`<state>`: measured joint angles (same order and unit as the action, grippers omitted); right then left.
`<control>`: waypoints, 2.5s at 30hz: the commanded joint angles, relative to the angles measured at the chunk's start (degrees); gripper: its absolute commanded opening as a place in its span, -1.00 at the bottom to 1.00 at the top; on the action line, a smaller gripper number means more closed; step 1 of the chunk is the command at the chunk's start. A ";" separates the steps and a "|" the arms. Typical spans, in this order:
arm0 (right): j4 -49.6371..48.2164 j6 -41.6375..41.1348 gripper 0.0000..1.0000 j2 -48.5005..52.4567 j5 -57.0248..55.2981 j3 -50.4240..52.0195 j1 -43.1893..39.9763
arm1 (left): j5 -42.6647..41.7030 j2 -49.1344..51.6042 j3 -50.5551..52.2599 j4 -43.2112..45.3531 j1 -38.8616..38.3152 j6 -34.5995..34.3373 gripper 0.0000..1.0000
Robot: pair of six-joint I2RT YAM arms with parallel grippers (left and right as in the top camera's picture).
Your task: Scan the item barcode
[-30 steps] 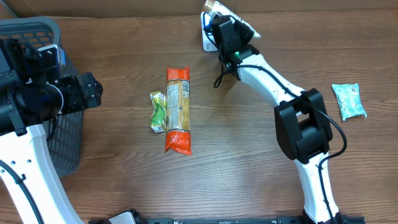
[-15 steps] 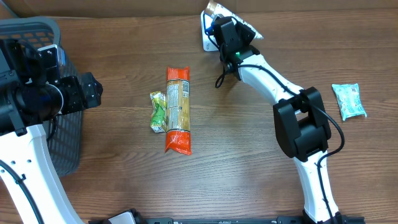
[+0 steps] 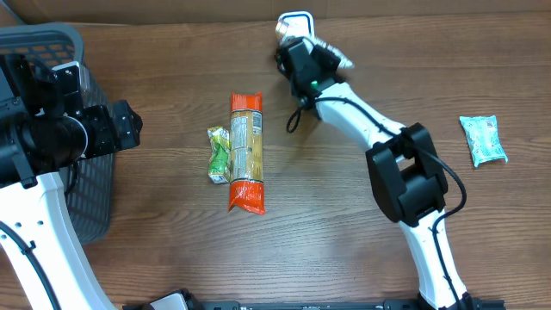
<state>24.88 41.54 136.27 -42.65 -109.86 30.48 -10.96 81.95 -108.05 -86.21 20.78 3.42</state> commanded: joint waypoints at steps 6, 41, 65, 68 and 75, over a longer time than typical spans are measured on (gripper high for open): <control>27.15 -46.53 -0.93 -24.63 15.02 -1.55 -1.68 | -0.50 0.39 -0.37 -0.13 0.20 1.09 0.99; 16.96 -78.55 0.04 -28.39 48.98 31.50 -43.74 | -0.50 0.44 -0.37 -0.13 0.20 1.09 0.99; 23.19 -68.32 0.98 -43.63 60.74 28.46 -15.02 | -0.50 0.44 -0.37 -0.13 0.20 1.09 0.99; 19.19 -71.12 0.90 -39.10 60.48 28.46 -8.09 | -0.50 0.44 -0.37 -0.13 0.20 1.09 0.99; 8.28 -76.96 0.78 -27.76 60.06 28.46 2.95 | -0.50 0.44 -0.37 -0.13 0.20 1.09 0.99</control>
<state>34.98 -32.45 105.69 17.76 -81.93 30.74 -10.96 82.04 -108.05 -86.24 20.78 3.42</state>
